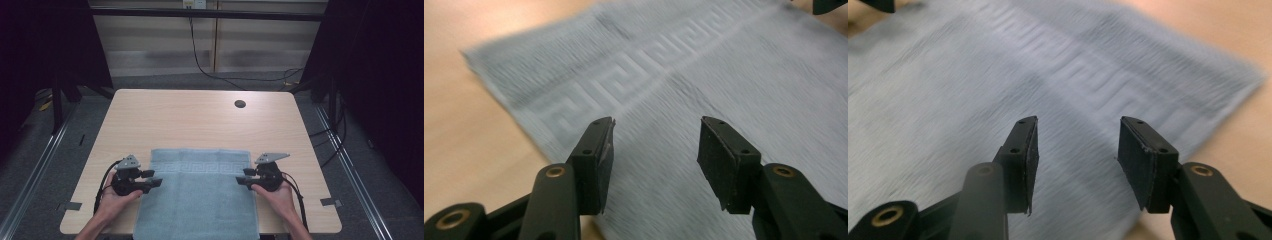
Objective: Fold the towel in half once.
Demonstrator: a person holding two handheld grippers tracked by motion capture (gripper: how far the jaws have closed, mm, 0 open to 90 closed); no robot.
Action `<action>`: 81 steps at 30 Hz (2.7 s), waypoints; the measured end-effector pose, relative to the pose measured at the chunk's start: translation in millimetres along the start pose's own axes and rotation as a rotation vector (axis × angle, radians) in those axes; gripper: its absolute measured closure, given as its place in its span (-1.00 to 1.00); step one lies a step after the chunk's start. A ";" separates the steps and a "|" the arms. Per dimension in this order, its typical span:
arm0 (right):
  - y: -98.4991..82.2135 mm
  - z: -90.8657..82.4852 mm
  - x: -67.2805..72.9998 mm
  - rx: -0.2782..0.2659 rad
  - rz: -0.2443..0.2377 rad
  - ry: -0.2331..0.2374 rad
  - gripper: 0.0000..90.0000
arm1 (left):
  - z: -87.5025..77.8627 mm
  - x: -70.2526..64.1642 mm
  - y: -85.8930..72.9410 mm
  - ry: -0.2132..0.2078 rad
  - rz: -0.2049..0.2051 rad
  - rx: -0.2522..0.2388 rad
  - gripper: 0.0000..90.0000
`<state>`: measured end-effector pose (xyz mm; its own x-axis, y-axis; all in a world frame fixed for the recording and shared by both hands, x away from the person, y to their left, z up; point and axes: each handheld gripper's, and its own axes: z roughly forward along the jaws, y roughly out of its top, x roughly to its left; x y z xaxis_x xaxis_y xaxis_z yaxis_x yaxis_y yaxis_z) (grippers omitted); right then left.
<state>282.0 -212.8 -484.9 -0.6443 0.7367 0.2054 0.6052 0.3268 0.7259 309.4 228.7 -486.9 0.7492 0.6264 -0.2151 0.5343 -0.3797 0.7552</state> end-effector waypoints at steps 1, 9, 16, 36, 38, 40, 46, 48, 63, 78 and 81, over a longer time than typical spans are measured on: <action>4.5 0.4 -5.7 -0.007 0.003 -0.015 0.11 | 1.8 3.5 3.8 0.007 -0.004 -0.001 0.07; 33.4 18.6 -49.4 -0.026 0.008 -0.065 0.05 | 17.6 28.5 29.1 0.063 -0.035 -0.029 0.07; 35.5 43.3 -55.8 0.014 0.010 -0.083 -0.14 | 28.2 48.2 40.4 0.049 -0.084 -0.026 0.00; 29.8 49.7 -37.7 0.035 -0.042 -0.136 0.62 | 45.3 61.3 30.2 0.103 -0.053 0.031 -0.22; 29.1 49.7 -40.9 0.024 -0.029 -0.118 0.71 | 46.4 59.3 30.5 0.106 -0.038 0.036 -0.24; 28.6 50.3 -41.3 0.014 -0.020 -0.110 0.74 | 47.8 56.9 31.2 0.121 -0.019 0.043 -0.24; 28.6 51.5 -40.0 0.008 -0.013 -0.104 0.75 | 50.2 47.9 32.7 0.165 0.066 0.070 0.15; 28.5 51.5 -39.3 0.007 -0.009 -0.106 0.76 | 50.6 46.6 32.3 0.134 0.068 0.061 0.47; 44.9 31.3 -39.1 -0.075 0.031 -0.066 0.89 | 23.1 48.9 44.3 0.002 -0.052 -0.100 0.81; 123.0 -9.9 -46.0 -0.228 -0.001 -0.056 0.89 | -8.2 48.1 108.2 0.040 -0.009 -0.206 0.81; 138.0 -21.1 -49.7 -0.249 -0.011 -0.071 0.90 | -18.9 47.0 124.1 0.049 0.001 -0.245 0.81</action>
<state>387.7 -216.8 -381.1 -0.6106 0.7763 0.1563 0.4589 0.1860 0.8688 403.5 223.9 -391.6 0.7267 0.6604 -0.1891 0.4183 -0.2071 0.8844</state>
